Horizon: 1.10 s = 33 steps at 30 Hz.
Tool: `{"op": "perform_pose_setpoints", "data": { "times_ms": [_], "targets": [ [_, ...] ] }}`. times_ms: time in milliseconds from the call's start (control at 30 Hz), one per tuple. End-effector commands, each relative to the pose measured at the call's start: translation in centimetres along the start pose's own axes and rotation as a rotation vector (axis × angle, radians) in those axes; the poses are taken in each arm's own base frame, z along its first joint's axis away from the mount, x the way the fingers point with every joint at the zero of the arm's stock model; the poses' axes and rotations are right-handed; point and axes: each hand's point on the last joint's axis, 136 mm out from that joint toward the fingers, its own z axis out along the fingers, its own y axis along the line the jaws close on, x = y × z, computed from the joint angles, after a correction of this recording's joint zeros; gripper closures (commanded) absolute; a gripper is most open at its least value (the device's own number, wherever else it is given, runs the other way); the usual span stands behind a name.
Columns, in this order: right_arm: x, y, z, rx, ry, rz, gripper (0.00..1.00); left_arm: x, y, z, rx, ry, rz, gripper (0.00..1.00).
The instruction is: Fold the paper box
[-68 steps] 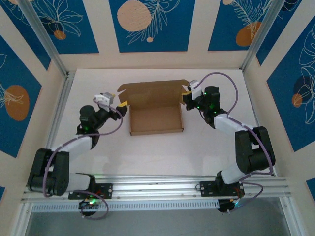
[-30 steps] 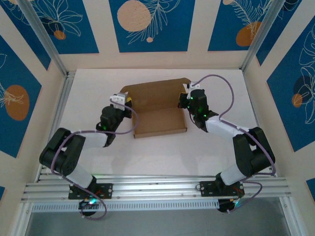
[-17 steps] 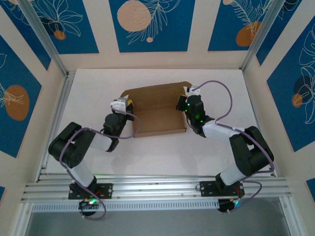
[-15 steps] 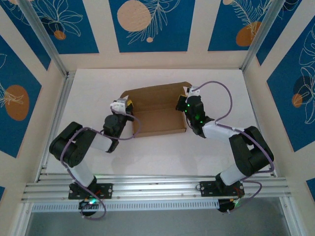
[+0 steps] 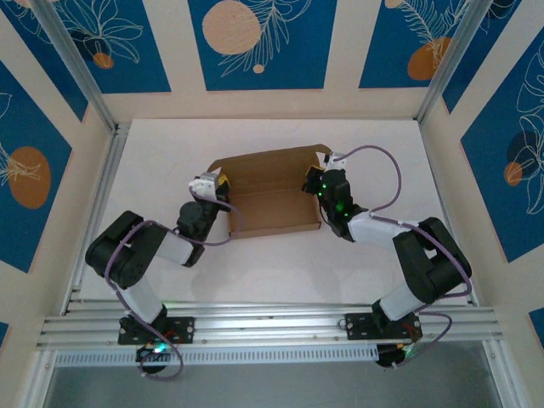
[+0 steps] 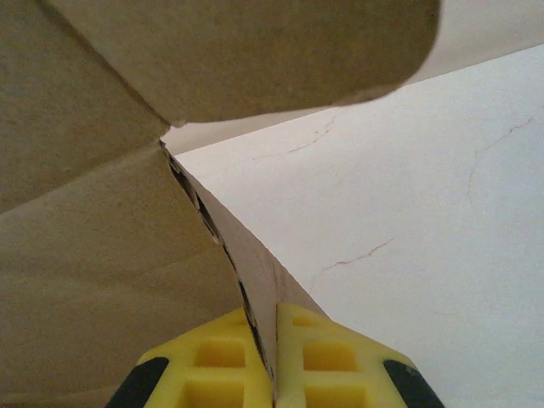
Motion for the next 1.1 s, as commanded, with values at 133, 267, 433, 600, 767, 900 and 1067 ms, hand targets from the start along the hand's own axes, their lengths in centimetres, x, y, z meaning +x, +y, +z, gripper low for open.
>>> {"op": "perform_pose_setpoints", "data": {
  "times_ms": [133,267,433,600,767,900,1067],
  "targets": [
    [3.7,1.3,0.0,-0.068,0.083,0.033,1.0,1.4,-3.4,0.0,0.126,0.064,-0.128,1.0],
    [4.6,0.7,0.0,-0.064,0.09,0.051,1.0,0.7,-3.7,0.1,0.137,0.064,-0.148,1.0],
    [6.0,0.1,0.2,-0.058,0.118,0.09,1.0,0.2,-3.7,0.3,0.131,0.058,-0.179,0.99],
    [6.6,0.0,0.4,-0.057,0.134,0.116,1.0,-0.4,-3.7,0.7,0.127,0.054,-0.251,0.97],
    [6.2,-0.1,0.4,-0.039,0.126,0.15,1.0,-1.0,-3.6,1.4,0.107,0.033,-0.335,0.91],
    [5.4,0.0,0.0,-0.028,0.085,0.214,1.0,-1.9,-3.9,1.9,0.108,-0.006,-0.346,0.88],
    [4.3,-0.5,-0.5,-0.016,0.016,0.321,1.0,-1.9,-4.2,2.2,0.095,-0.02,-0.28,0.86]
  ]
}}
